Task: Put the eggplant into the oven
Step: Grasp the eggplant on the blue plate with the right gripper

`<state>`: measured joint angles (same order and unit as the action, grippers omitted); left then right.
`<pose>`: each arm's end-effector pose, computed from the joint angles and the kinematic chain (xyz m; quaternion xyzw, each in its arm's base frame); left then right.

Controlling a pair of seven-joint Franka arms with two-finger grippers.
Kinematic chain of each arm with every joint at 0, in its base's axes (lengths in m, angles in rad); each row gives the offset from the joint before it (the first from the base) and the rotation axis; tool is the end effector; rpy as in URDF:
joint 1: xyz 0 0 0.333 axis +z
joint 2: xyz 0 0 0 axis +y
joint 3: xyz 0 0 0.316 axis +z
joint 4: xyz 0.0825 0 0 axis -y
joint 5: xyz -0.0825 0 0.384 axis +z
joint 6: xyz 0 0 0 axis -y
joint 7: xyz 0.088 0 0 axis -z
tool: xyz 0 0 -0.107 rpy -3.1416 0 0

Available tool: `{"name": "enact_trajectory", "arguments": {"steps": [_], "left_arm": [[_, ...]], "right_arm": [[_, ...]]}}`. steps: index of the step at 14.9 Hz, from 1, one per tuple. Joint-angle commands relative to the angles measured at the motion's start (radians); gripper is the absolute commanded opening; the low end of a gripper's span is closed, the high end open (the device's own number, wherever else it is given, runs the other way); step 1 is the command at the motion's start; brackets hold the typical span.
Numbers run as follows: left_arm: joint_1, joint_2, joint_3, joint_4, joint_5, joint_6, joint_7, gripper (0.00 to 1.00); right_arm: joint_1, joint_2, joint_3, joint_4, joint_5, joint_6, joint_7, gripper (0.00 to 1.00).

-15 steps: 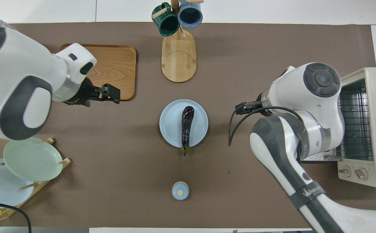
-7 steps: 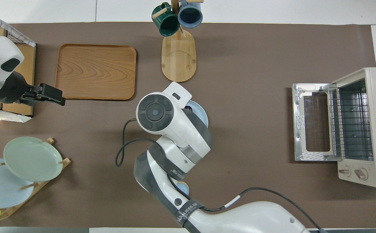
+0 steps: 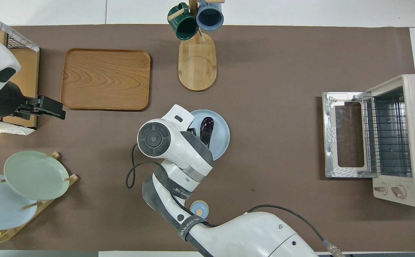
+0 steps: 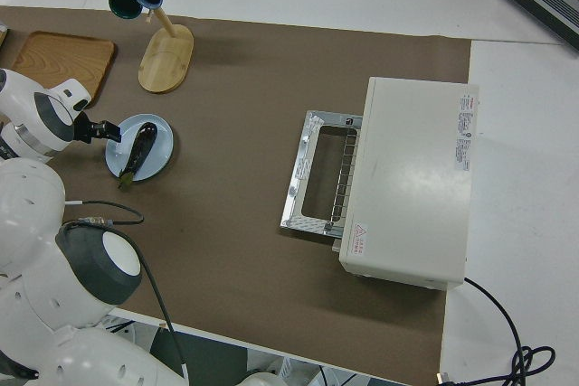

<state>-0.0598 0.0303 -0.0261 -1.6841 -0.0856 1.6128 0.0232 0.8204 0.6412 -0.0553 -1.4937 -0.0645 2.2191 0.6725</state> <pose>0.5578 -0.0567 0.5581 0.9965 -0.0505 -0.0521 0.0414 0.5163 0.5025 0.3027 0.9957 0.0707 0.0600 0.0043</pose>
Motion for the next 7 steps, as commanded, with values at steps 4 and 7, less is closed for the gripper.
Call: {"name": "enact_trajectory", "arguments": {"steps": [4,7], "left_arm": [[0.006,-0.050,-0.014,0.032,0.070,-0.085,0.009,1.00],[0.050,-0.044,-0.044,0.084,0.070,-0.129,0.009,1.00]], "right_arm": [[0.002,-0.057,0.002,-0.115,-0.018,0.065,0.007,0.21],[0.005,-0.058,0.002,-0.108,-0.020,0.036,0.007,0.00]]}}
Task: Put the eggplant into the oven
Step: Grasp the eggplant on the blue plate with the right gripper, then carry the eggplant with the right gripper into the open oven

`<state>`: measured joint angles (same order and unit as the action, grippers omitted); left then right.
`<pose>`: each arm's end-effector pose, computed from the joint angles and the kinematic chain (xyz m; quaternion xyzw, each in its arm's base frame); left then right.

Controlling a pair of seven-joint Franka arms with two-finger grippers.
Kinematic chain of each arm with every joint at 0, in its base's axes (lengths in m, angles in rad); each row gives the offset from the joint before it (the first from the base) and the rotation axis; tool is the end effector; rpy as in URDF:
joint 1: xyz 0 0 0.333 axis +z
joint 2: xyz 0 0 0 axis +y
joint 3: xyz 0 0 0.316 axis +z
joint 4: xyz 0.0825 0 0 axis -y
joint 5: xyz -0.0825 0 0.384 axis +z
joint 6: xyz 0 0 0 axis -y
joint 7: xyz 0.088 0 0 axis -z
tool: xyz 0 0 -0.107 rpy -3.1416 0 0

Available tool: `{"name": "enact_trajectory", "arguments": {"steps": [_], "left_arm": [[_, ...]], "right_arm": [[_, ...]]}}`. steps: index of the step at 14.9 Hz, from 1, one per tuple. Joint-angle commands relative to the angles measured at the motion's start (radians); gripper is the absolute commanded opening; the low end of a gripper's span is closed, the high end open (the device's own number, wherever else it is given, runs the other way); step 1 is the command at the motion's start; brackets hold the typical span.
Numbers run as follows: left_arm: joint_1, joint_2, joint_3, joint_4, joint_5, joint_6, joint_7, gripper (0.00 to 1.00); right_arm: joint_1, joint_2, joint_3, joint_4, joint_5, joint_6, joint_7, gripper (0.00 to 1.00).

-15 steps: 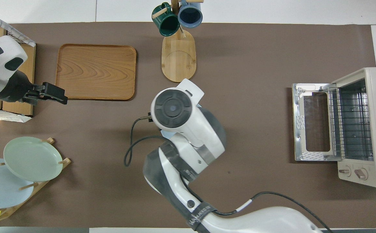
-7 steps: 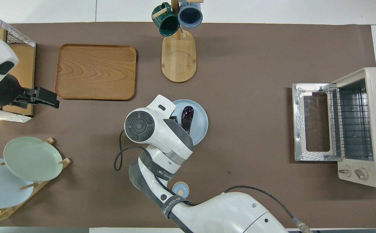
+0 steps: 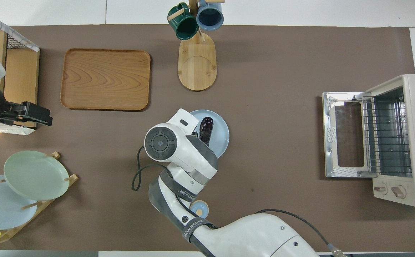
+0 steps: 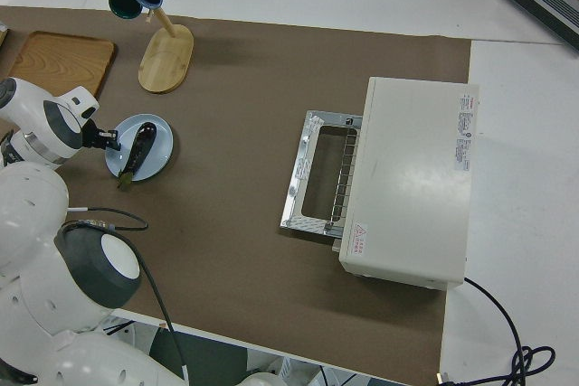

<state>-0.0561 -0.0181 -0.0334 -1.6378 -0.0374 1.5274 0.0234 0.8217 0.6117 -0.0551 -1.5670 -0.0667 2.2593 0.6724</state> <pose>0.5396 -0.0527 0.5995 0.9972 -0.0563 -0.0467 0.0169 0.5069 0.4938 0.2938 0.9956 0.0727 0.0583 0.0050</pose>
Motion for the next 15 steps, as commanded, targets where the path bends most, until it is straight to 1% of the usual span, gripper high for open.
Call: {"name": "enact_trajectory", "arguments": {"steps": [1,2,4,5,6,8,9,10,12,13,14,15], "left_arm": [[0.071,0.003,-0.071,0.033,0.021,-0.038,0.007,1.00],[0.099,0.001,-0.091,0.026,0.021,-0.033,0.007,1.00],[0.099,-0.002,-0.097,0.019,0.021,-0.027,0.009,1.00],[0.096,-0.002,-0.096,0.015,0.021,-0.027,0.009,1.00],[0.094,-0.003,-0.095,0.006,0.021,-0.023,0.009,1.00],[0.093,-0.011,-0.091,-0.028,0.021,0.002,0.012,1.00],[0.091,-0.010,-0.091,-0.028,0.021,0.005,0.012,1.00],[0.091,-0.010,-0.089,-0.028,0.021,0.007,0.012,1.00],[0.084,-0.008,-0.088,-0.028,0.021,0.008,0.010,1.00],[0.084,-0.006,-0.085,-0.025,0.021,0.010,0.010,1.00],[0.084,-0.003,-0.085,-0.020,0.021,0.020,0.012,1.00],[0.084,0.001,-0.085,-0.016,0.021,0.026,0.010,1.00]], "right_arm": [[0.004,-0.029,-0.002,-0.019,-0.033,-0.041,0.000,0.00],[0.001,-0.030,0.000,0.017,-0.076,-0.102,-0.007,0.00],[-0.006,-0.030,0.001,0.088,-0.165,-0.214,-0.014,0.00],[-0.010,-0.036,0.001,0.096,-0.204,-0.243,-0.049,0.00],[-0.019,-0.065,-0.003,0.084,-0.223,-0.266,-0.103,0.00],[-0.073,-0.133,-0.006,0.070,-0.226,-0.358,-0.200,0.00],[-0.113,-0.188,-0.006,0.030,-0.226,-0.374,-0.247,0.00],[-0.166,-0.246,-0.005,-0.032,-0.225,-0.377,-0.307,0.00],[-0.278,-0.390,-0.003,-0.210,-0.222,-0.357,-0.410,0.00],[-0.312,-0.453,-0.003,-0.294,-0.222,-0.334,-0.425,0.00],[-0.344,-0.511,-0.005,-0.374,-0.223,-0.317,-0.442,0.00],[-0.367,-0.547,-0.006,-0.427,-0.223,-0.311,-0.464,0.00]]}}
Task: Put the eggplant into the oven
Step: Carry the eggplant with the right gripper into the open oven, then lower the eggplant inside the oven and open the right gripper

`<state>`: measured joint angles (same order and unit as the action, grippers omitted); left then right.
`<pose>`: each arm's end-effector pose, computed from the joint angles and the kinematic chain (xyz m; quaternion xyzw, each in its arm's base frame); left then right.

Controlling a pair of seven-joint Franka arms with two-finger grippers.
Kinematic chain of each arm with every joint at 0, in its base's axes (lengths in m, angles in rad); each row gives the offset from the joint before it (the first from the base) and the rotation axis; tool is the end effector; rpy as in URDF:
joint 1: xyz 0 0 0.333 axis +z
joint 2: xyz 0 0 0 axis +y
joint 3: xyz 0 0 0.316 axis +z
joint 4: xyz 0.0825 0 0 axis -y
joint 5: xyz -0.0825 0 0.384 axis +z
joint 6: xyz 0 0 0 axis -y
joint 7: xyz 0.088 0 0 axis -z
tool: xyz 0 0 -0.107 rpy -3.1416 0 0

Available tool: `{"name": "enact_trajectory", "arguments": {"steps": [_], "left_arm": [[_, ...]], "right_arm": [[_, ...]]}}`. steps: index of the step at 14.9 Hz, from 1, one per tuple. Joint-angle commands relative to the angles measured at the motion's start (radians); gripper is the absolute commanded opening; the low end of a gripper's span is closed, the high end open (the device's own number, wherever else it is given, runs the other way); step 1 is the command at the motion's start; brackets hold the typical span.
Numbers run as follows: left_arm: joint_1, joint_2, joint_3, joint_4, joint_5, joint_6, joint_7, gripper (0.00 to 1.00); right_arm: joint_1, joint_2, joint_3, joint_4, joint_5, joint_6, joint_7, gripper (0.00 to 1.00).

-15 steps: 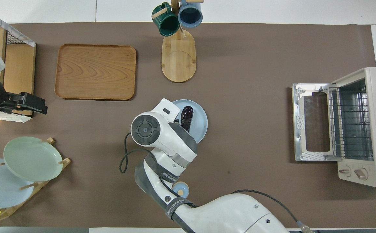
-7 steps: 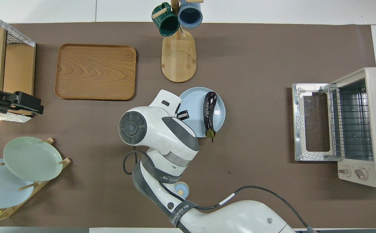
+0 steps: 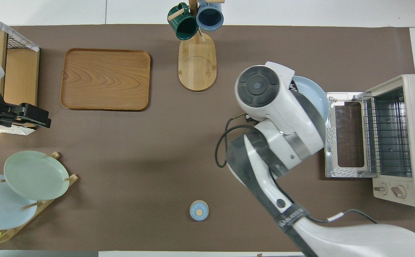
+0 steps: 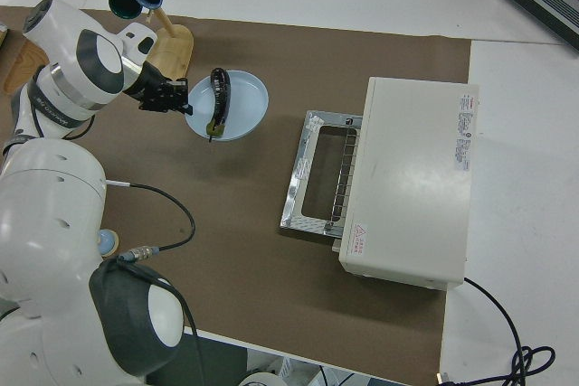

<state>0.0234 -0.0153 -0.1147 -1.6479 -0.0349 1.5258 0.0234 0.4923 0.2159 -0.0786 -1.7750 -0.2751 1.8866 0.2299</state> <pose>0.5395 -0.0537 0.5931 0.9968 -0.0570 -0.0539 0.0148 0.5656 0.2292 0.4304 0.9793 0.1402 -0.0058 0.1456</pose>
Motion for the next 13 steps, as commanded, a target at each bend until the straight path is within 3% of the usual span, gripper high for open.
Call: {"name": "enact_trajectory", "arguments": {"steps": [1,9,13], "left_arm": [[0.004,0.003,-0.002,0.009,0.018,0.024,0.010,1.00],[0.003,0.000,-0.003,0.022,0.033,-0.023,0.004,1.00],[0.012,-0.003,-0.005,0.016,0.029,-0.019,0.004,1.00]], "right_arm": [[-0.066,-0.174,0.017,-0.257,-0.016,0.062,-0.041,0.00],[-0.423,-0.244,0.019,-0.371,-0.015,0.104,-0.447,0.00],[-0.478,-0.282,0.017,-0.428,-0.009,0.144,-0.500,0.00]]}}
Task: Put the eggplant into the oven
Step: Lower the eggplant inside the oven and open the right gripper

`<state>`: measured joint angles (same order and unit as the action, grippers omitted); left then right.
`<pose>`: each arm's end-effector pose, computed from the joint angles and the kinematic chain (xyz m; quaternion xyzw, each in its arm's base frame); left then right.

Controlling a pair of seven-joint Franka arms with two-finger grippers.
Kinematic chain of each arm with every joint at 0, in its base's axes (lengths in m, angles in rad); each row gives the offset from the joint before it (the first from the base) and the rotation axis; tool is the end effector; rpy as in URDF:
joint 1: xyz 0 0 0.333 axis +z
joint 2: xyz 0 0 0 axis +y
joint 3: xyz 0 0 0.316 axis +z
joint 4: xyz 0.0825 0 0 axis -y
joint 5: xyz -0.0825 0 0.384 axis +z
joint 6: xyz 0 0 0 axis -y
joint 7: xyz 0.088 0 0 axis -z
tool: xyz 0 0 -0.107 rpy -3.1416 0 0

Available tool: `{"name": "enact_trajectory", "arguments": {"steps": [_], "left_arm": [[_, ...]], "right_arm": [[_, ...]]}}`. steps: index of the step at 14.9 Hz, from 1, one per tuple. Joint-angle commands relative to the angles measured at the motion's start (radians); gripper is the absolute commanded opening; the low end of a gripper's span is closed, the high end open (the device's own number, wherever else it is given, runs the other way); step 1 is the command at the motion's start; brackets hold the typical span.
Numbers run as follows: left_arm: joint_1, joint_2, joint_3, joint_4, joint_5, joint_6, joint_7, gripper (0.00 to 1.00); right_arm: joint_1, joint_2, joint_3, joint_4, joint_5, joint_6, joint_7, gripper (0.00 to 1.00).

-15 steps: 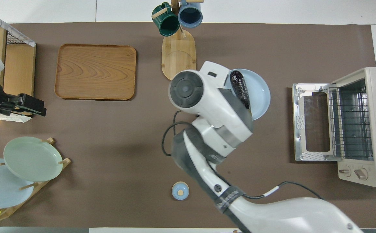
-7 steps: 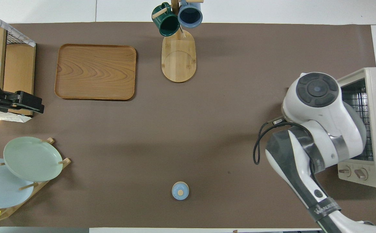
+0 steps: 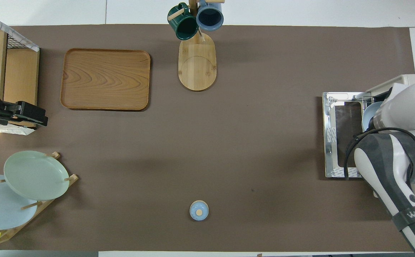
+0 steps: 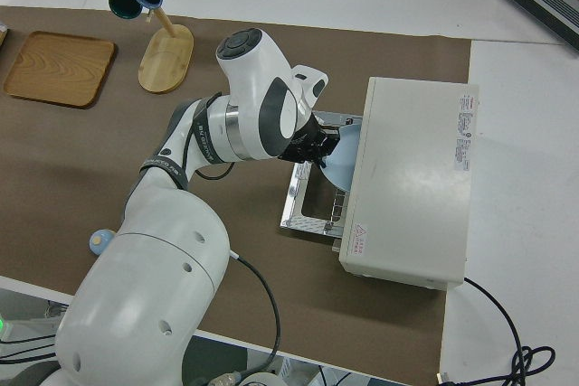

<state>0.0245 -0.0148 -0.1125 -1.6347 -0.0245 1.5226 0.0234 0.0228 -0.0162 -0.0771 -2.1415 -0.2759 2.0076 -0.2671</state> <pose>0.5402 -0.0508 0.5987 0.9972 -0.0555 -0.0490 0.0098 0.5216 -0.0447 0.4035 0.9763 0.1701 -0.0767 0.1095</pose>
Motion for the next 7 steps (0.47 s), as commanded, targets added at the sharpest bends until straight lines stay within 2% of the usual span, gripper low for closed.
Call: {"name": "enact_trajectory", "arguments": {"steps": [1,5,7], "left_arm": [[0.011,-0.004,-0.007,0.003,0.018,-0.013,0.004,1.00],[0.009,-0.005,-0.007,-0.002,0.018,-0.009,0.006,1.00],[0.011,-0.005,-0.007,-0.002,0.018,-0.009,0.006,1.00]], "right_arm": [[-0.009,-0.053,0.016,-0.070,-0.005,0.026,0.008,0.00],[-0.012,-0.082,0.016,-0.156,-0.002,0.110,0.046,0.00],[-0.032,-0.082,0.016,-0.161,-0.002,0.128,0.042,0.00]]}}
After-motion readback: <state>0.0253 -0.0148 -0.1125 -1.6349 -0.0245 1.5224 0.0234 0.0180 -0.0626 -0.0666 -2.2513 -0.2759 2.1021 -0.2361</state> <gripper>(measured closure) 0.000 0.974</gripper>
